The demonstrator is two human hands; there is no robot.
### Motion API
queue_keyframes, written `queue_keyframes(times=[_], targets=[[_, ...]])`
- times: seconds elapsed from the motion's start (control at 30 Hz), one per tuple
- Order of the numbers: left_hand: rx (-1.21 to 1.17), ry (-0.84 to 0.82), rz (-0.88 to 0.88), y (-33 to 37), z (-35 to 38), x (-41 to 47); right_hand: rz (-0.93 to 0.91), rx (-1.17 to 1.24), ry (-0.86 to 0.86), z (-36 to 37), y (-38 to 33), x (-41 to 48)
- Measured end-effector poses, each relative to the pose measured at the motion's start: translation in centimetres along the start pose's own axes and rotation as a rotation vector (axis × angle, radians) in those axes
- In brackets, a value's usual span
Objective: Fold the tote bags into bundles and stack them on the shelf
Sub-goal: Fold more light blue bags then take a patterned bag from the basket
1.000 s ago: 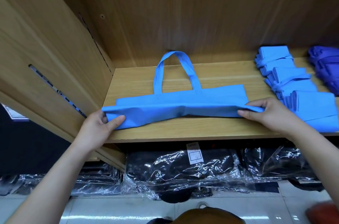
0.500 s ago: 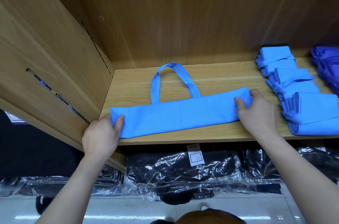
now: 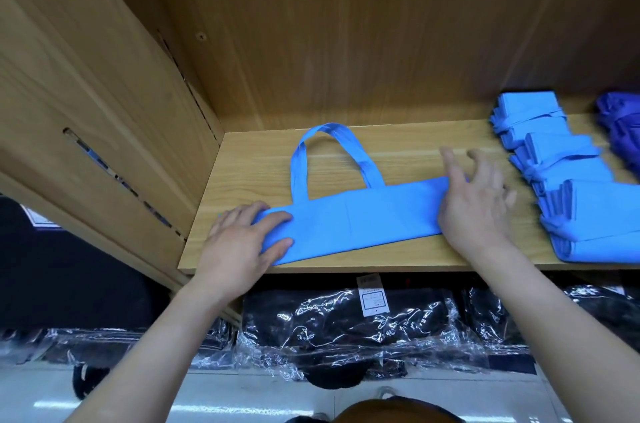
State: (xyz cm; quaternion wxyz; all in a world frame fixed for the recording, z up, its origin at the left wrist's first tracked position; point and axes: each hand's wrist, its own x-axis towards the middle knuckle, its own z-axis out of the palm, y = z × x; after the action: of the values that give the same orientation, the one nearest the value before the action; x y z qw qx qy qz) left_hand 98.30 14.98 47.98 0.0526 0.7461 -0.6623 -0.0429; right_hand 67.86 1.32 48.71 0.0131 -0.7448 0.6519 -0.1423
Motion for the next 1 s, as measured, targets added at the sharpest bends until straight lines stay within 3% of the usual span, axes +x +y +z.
queue_keyframes(times=[0.13,0.2,0.33,0.43,0.53,0.77,0.9,1.0], targets=[[-0.021,0.012,-0.03,0.9,0.0,-0.5,-0.412,0.177,-0.287,-0.4,-3.7,-2.2],[-0.038,0.016,-0.022,1.6,-0.1,-1.0,-0.539,0.113,-0.419,0.7,-5.4,-4.3],[-0.021,-0.19,0.065,1.3,-1.4,-3.0,-0.532,0.128,-0.481,1.2,-5.4,-3.9],[0.117,-0.34,0.159,0.5,-1.8,-4.7,-0.55,0.169,-0.537,0.5,-4.8,-2.9],[0.178,-0.207,0.262,0.1,-1.5,-5.8,-0.557,0.154,-0.56,0.5,-4.8,-3.0],[-0.183,0.348,0.332,-0.9,-5.4,-6.0,-0.587,0.228,-0.694,0.2,-4.7,-3.3],[-0.271,0.641,0.382,2.5,-9.5,-4.5,-0.644,0.347,-0.65,0.5,-5.8,-4.5],[-0.54,0.711,0.295,4.7,-10.3,-3.1,-0.607,0.489,-0.682,0.3,-6.5,-5.5]])
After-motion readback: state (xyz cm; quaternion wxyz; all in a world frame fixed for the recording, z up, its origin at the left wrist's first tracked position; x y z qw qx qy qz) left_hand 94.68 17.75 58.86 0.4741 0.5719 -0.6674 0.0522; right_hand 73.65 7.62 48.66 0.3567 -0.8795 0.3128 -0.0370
